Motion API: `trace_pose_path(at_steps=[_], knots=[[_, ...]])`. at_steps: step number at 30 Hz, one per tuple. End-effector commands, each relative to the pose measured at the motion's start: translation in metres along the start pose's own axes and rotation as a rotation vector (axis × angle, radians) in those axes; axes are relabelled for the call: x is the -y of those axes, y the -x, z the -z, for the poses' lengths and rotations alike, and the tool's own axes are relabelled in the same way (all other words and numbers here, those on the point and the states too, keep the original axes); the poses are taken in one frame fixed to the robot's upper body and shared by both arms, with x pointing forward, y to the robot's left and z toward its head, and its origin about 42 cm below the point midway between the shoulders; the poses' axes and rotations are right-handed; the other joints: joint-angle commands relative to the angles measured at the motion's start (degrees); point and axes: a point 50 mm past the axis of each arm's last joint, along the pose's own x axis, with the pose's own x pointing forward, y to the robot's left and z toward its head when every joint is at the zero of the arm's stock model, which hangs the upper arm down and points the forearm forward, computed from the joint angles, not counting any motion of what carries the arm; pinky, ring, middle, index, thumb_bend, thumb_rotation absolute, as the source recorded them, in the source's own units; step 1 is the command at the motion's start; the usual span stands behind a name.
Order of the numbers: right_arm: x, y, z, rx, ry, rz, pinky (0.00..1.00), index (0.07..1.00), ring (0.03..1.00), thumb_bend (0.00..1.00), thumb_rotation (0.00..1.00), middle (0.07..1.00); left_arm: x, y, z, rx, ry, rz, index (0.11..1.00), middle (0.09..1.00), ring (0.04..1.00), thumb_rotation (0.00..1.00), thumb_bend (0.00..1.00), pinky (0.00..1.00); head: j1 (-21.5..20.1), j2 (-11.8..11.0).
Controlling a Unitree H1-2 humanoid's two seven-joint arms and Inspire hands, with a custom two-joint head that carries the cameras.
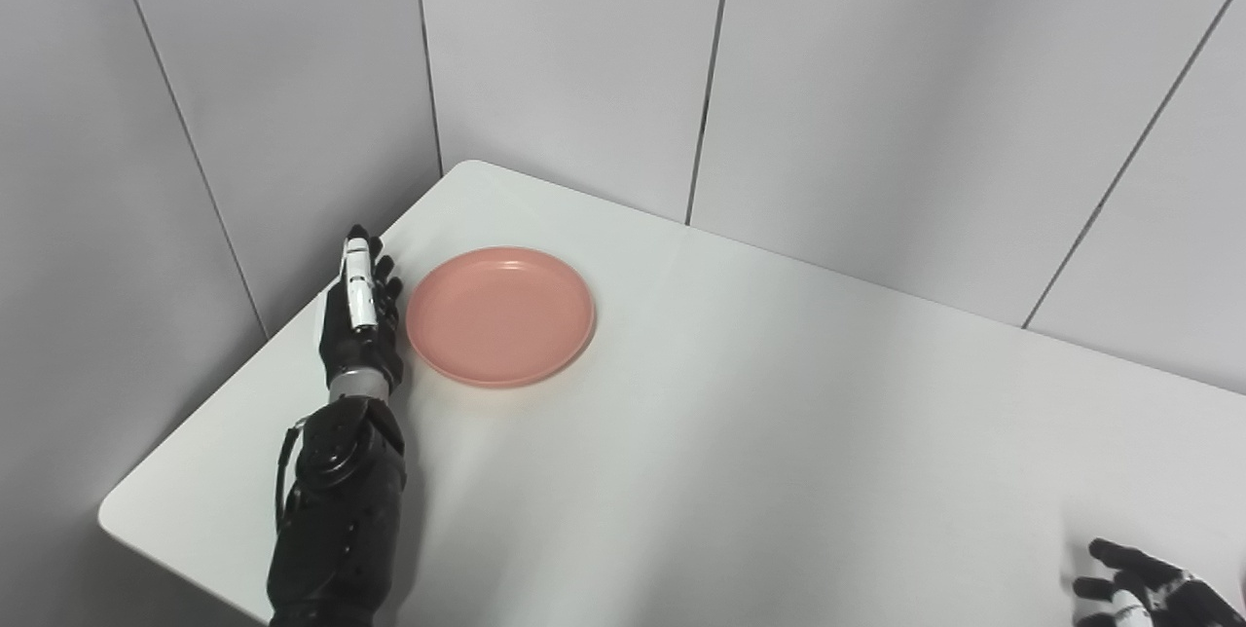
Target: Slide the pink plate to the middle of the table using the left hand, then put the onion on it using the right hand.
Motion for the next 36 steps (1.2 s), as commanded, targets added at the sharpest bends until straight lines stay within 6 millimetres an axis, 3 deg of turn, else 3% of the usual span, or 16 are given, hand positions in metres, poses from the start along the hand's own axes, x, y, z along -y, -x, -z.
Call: trace_pose_path(at_steps=[1, 20, 36], knots=[[0.001, -0.005, -0.010, 0.063, 0.006, 0.000, 0.34, 0.511, 0.507, 0.46, 0.00, 0.631, 0.006, -0.005, -0.013, 0.056, 0.012, 0.026, 0.986, 0.991, 0.990, 1.00, 0.33, 1.00, -0.01, 0.01], [-0.001, -0.003, -0.012, 0.057, 0.017, -0.008, 0.34, 0.509, 0.508, 0.46, 0.00, 0.636, 0.021, -0.014, 0.013, -0.044, -0.014, 0.081, 0.965, 0.968, 0.971, 1.00, 0.33, 0.99, -0.68, 0.33], [-0.004, -0.003, -0.011, 0.063, 0.020, -0.008, 0.36, 0.494, 0.525, 0.46, 0.00, 0.658, 0.050, -0.027, 0.034, -0.141, -0.039, 0.217, 0.984, 0.985, 0.983, 1.00, 0.34, 1.00, -1.25, 0.49]])
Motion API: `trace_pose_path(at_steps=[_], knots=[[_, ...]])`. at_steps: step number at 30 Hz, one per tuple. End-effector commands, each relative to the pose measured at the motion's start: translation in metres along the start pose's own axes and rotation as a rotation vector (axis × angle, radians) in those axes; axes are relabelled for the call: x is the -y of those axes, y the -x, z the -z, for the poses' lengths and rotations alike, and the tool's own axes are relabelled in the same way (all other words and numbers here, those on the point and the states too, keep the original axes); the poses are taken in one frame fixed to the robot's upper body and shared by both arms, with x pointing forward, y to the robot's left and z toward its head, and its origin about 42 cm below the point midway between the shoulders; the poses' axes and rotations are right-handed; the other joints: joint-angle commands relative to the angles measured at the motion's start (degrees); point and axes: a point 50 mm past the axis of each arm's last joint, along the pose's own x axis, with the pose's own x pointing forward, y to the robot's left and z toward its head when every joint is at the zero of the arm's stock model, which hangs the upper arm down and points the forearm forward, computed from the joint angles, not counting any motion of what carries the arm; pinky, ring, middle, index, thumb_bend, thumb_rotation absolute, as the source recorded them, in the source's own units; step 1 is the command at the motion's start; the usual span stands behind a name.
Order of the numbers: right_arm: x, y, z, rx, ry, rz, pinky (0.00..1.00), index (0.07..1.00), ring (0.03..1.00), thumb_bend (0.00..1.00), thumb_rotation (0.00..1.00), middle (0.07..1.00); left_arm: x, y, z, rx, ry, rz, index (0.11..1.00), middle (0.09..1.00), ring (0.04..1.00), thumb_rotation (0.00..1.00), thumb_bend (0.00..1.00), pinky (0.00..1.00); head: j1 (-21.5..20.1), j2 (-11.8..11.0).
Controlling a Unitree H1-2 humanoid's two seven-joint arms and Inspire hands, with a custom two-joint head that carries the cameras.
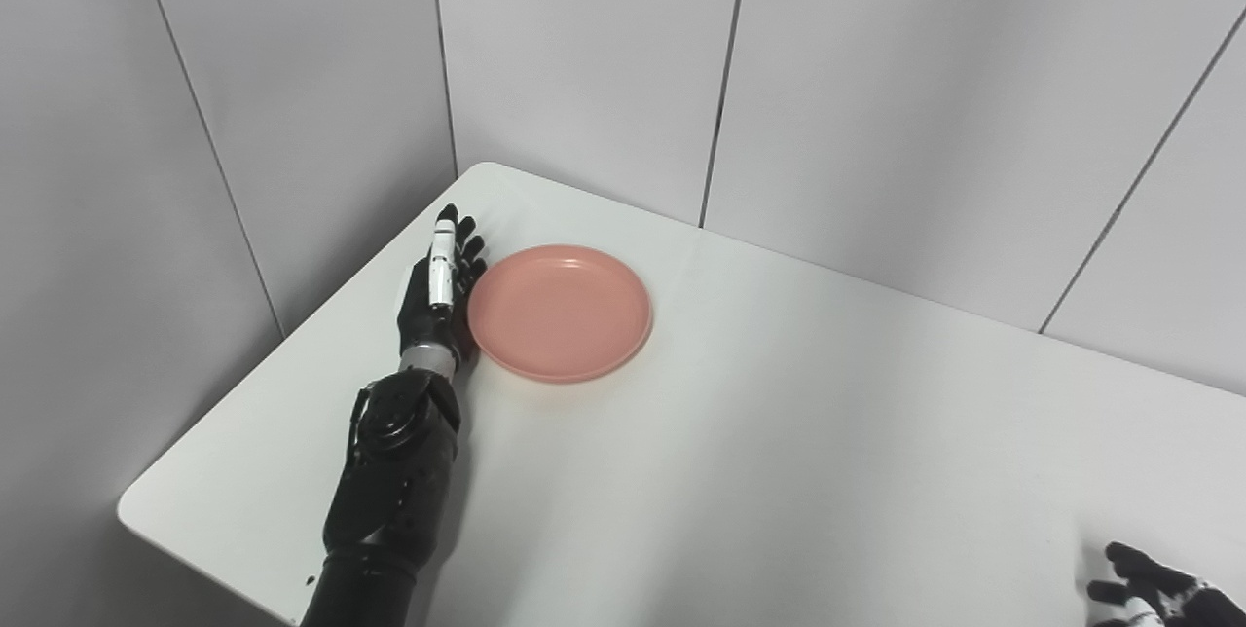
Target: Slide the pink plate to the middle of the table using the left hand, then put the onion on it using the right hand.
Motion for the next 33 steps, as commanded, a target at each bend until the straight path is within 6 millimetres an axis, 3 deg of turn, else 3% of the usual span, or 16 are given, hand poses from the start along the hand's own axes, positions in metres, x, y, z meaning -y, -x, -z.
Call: trace_pose_path(at_steps=[1, 13, 17, 18, 19, 21, 23, 24, 25, 26, 30, 33], knots=[[-0.002, -0.003, -0.012, 0.062, 0.003, -0.004, 0.36, 0.491, 0.528, 0.46, 0.00, 0.659, 0.007, -0.002, 0.011, -0.077, -0.005, 0.021, 0.981, 0.983, 0.979, 1.00, 0.34, 1.00, 0.07, 0.05], [-0.004, -0.001, -0.012, 0.063, 0.005, -0.005, 0.36, 0.490, 0.531, 0.46, 0.00, 0.681, 0.044, -0.010, 0.014, -0.143, 0.042, 0.153, 0.987, 0.989, 0.982, 1.00, 0.37, 1.00, -1.91, 1.20], [-0.008, 0.001, -0.015, 0.058, 0.004, -0.002, 0.42, 0.490, 0.469, 0.47, 0.00, 0.706, 0.056, -0.013, 0.015, -0.168, 0.028, 0.188, 0.982, 0.981, 0.970, 1.00, 0.36, 0.98, -3.21, 1.63], [-0.009, 0.002, -0.016, 0.056, 0.004, -0.002, 0.42, 0.491, 0.585, 0.46, 0.00, 0.728, 0.058, -0.014, 0.016, -0.175, 0.026, 0.196, 0.987, 0.985, 0.972, 1.00, 0.36, 0.98, -3.21, 1.63], [-0.010, 0.002, -0.017, 0.054, 0.009, -0.003, 0.42, 0.491, 0.625, 0.46, 0.00, 0.736, 0.062, -0.014, 0.018, -0.183, 0.021, 0.211, 0.989, 0.986, 0.972, 1.00, 0.36, 0.98, -3.67, 1.81], [-0.011, 0.003, -0.017, 0.051, 0.015, -0.007, 0.31, 0.493, 0.690, 0.48, 0.13, 0.771, 0.068, -0.014, 0.022, -0.196, 0.012, 0.229, 0.990, 0.988, 0.971, 1.00, 0.36, 0.98, -3.73, 1.96], [-0.012, 0.004, -0.018, 0.046, 0.008, -0.010, 0.29, 0.493, 0.760, 0.48, 0.16, 0.819, 0.075, -0.013, 0.026, -0.215, 0.015, 0.240, 0.979, 0.976, 0.957, 1.00, 0.36, 0.96, -3.90, 2.24], [-0.013, 0.004, -0.018, 0.042, 0.003, -0.011, 0.31, 0.640, 0.798, 0.46, 0.51, 0.850, 0.078, -0.013, 0.027, -0.223, 0.018, 0.243, 0.971, 0.966, 0.947, 1.00, 0.36, 0.95, -3.90, 2.24], [-0.013, 0.004, -0.019, 0.041, -0.001, -0.012, 0.32, 0.716, 0.819, 0.45, 0.70, 0.867, 0.081, -0.012, 0.028, -0.230, 0.022, 0.249, 0.967, 0.961, 0.942, 1.00, 0.37, 0.94, -4.44, 2.58], [-0.014, 0.004, -0.019, 0.040, -0.004, -0.012, 0.33, 0.774, 0.840, 0.44, 0.82, 0.884, 0.083, -0.010, 0.029, -0.236, 0.021, 0.257, 0.966, 0.959, 0.939, 1.00, 0.37, 0.93, -4.44, 2.58], [-0.016, 0.006, -0.020, 0.043, 0.015, -0.010, 0.45, 0.841, 0.874, 0.51, 0.92, 0.904, 0.090, -0.004, 0.032, -0.256, 0.016, 0.302, 0.976, 0.969, 0.955, 1.00, 0.37, 0.96, -6.21, 3.54], [-0.017, 0.007, -0.021, 0.051, 0.020, -0.013, 0.71, 0.901, 0.920, 0.51, 0.97, 0.938, 0.094, -0.002, 0.031, -0.269, 0.017, 0.324, 0.979, 0.975, 0.962, 1.00, 0.37, 0.97, -7.75, 4.47]])
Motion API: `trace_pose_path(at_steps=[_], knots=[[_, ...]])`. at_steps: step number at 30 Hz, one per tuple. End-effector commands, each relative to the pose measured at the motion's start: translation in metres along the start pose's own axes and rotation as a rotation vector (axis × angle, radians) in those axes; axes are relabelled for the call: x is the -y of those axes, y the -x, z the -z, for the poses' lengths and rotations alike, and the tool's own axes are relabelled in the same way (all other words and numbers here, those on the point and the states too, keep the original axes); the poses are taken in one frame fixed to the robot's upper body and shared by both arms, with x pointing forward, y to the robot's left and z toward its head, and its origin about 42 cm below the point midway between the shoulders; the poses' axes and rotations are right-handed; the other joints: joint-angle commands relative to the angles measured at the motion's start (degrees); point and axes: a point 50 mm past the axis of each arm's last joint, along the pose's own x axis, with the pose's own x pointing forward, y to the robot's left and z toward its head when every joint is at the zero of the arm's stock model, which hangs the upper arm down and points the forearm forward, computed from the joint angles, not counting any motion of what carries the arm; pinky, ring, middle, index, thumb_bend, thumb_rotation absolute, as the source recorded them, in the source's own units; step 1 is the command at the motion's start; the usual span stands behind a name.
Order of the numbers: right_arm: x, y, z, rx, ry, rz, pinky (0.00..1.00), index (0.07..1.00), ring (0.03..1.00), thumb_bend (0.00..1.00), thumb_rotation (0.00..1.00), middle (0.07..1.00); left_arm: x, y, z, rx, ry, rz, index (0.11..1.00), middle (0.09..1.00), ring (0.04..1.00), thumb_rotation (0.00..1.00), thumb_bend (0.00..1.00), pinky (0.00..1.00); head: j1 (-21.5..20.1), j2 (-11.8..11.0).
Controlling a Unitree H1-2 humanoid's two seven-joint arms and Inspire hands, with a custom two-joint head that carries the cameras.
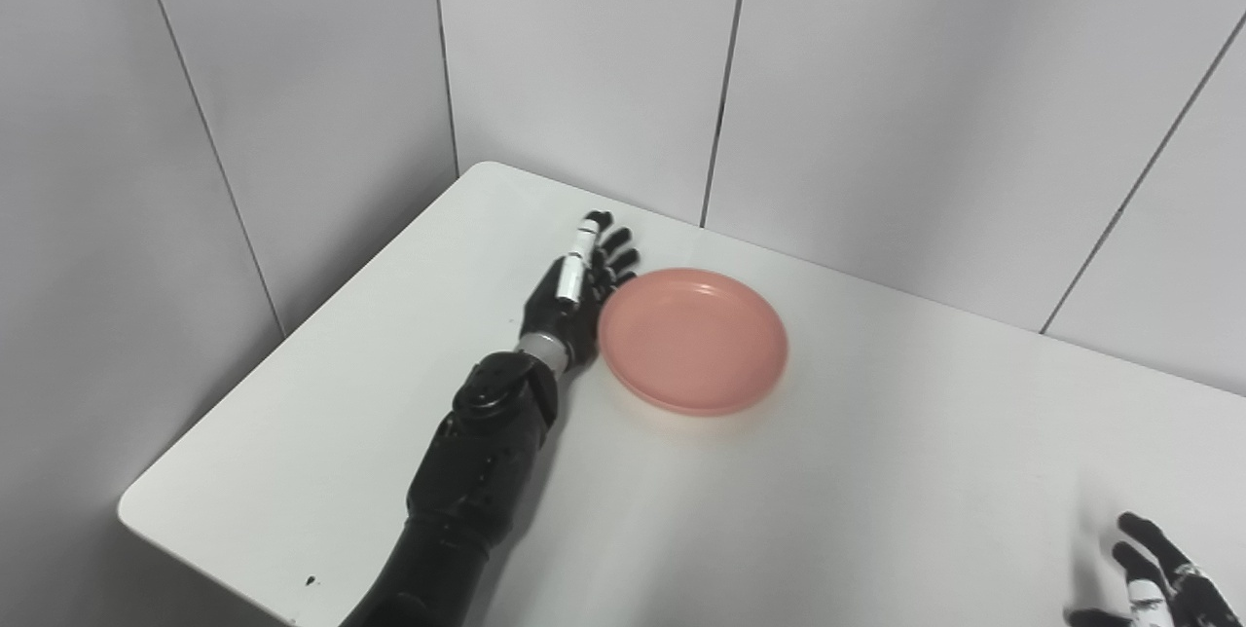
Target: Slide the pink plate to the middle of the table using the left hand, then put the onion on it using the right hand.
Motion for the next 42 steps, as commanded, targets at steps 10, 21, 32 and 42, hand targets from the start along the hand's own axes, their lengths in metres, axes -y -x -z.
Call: trace_pose_path(at_steps=[10, 21, 32, 42], knots=[[-0.011, 0.002, -0.018, 0.026, -0.009, 0.004, 1.00, 0.999, 0.999, 0.17, 1.00, 1.000, 0.021, 0.004, 0.012, -0.126, -0.003, 0.066, 0.976, 0.973, 0.954, 1.00, 0.38, 0.96, -4.90, 2.23], [-0.019, 0.005, -0.025, 0.044, -0.019, 0.000, 1.00, 1.000, 1.000, 0.00, 1.00, 1.000, 0.048, 0.017, 0.043, -0.207, 0.012, 0.139, 0.980, 0.984, 0.969, 1.00, 0.38, 0.97, -10.67, 3.94], [-0.024, 0.010, -0.023, 0.059, -0.002, 0.018, 1.00, 0.999, 0.991, 0.01, 1.00, 0.990, 0.070, 0.041, 0.064, -0.256, 0.035, 0.217, 0.989, 0.987, 0.980, 1.00, 0.38, 0.98, -16.66, 6.01], [-0.029, 0.010, -0.018, 0.059, -0.006, 0.009, 1.00, 0.986, 0.968, 0.09, 1.00, 0.975, 0.095, 0.061, 0.066, -0.255, 0.067, 0.234, 0.978, 0.978, 0.970, 1.00, 0.39, 0.98, -21.49, 8.23]])
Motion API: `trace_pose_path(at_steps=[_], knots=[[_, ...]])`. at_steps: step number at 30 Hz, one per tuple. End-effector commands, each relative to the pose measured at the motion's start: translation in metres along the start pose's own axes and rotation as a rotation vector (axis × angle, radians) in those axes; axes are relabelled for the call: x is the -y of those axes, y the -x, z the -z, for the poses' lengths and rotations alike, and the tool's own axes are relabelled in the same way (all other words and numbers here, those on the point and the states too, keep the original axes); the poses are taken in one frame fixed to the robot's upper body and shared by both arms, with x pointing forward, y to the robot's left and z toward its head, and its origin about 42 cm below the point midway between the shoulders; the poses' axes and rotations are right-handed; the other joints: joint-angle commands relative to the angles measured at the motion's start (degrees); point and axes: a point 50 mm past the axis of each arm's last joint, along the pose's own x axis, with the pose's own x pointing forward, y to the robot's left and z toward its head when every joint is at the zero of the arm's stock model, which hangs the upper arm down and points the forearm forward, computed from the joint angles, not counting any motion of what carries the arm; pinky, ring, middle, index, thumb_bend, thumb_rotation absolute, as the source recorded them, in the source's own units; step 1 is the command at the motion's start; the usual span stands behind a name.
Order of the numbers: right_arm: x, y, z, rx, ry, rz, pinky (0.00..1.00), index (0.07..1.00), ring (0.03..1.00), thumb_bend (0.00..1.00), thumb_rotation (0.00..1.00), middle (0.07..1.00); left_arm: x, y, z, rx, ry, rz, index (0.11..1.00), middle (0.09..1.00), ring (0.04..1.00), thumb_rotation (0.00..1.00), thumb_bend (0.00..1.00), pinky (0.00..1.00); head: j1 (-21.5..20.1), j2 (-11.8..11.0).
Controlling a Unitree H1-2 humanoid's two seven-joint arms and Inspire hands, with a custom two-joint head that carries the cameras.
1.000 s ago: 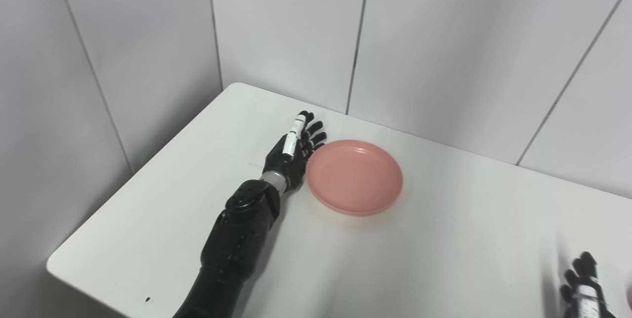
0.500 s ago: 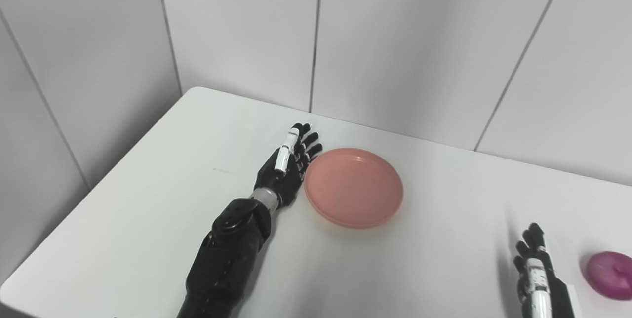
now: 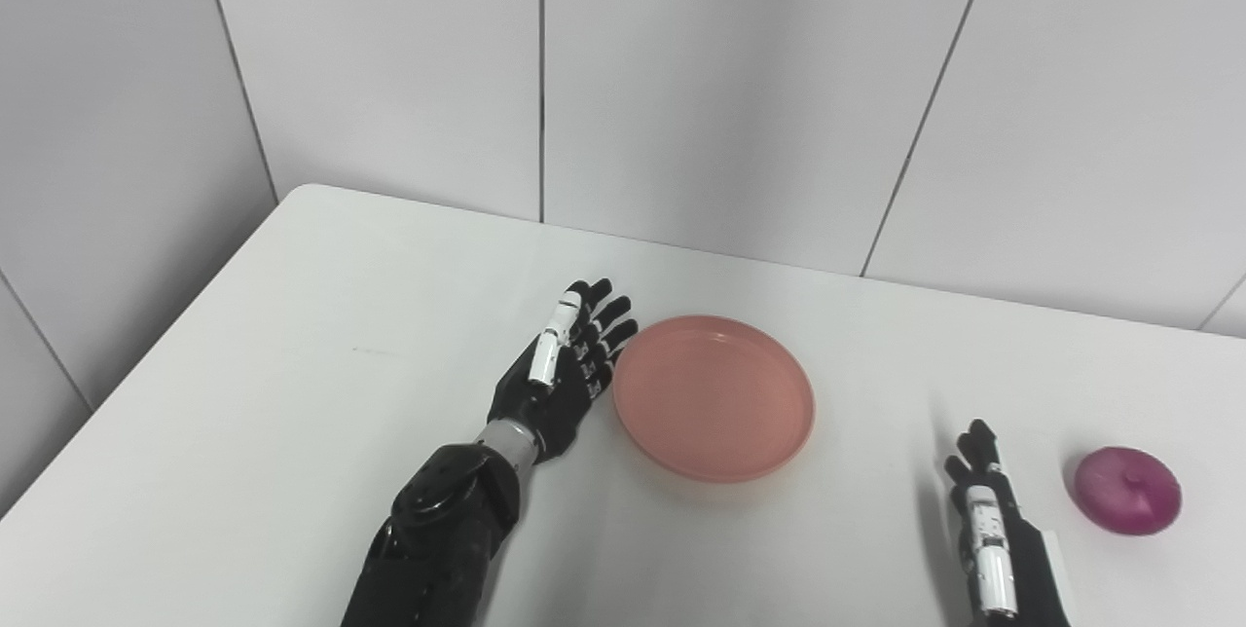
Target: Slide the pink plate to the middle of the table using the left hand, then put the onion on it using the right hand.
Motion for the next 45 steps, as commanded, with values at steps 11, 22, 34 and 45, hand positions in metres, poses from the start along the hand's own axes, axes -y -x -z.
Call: trace_pose_path(at_steps=[11, 22, 34, 45], knots=[[-0.013, -0.004, -0.012, 0.069, -0.015, 0.001, 0.99, 0.970, 0.952, 0.15, 1.00, 0.963, 0.025, 0.014, 0.020, -0.065, 0.019, -0.013, 0.991, 0.992, 0.980, 1.00, 0.39, 0.98, -7.07, 2.70], [-0.020, -0.008, -0.014, 0.064, 0.003, 0.023, 0.98, 0.952, 0.929, 0.16, 1.00, 0.945, 0.035, 0.022, 0.028, -0.079, 0.016, 0.023, 0.975, 0.980, 0.972, 1.00, 0.38, 0.97, -12.61, 4.33], [-0.025, -0.010, -0.016, 0.063, 0.021, 0.024, 0.96, 0.946, 0.917, 0.19, 1.00, 0.934, 0.030, 0.029, 0.032, -0.090, 0.026, 0.057, 0.987, 0.988, 0.979, 1.00, 0.39, 0.99, -15.53, 5.28], [-0.015, -0.015, -0.029, 0.114, 0.046, 0.036, 0.94, 0.946, 0.923, 0.22, 1.00, 0.942, 0.025, 0.031, 0.033, -0.093, 0.032, 0.056, 0.980, 0.982, 0.971, 1.00, 0.39, 0.97, -17.48, 5.48]])
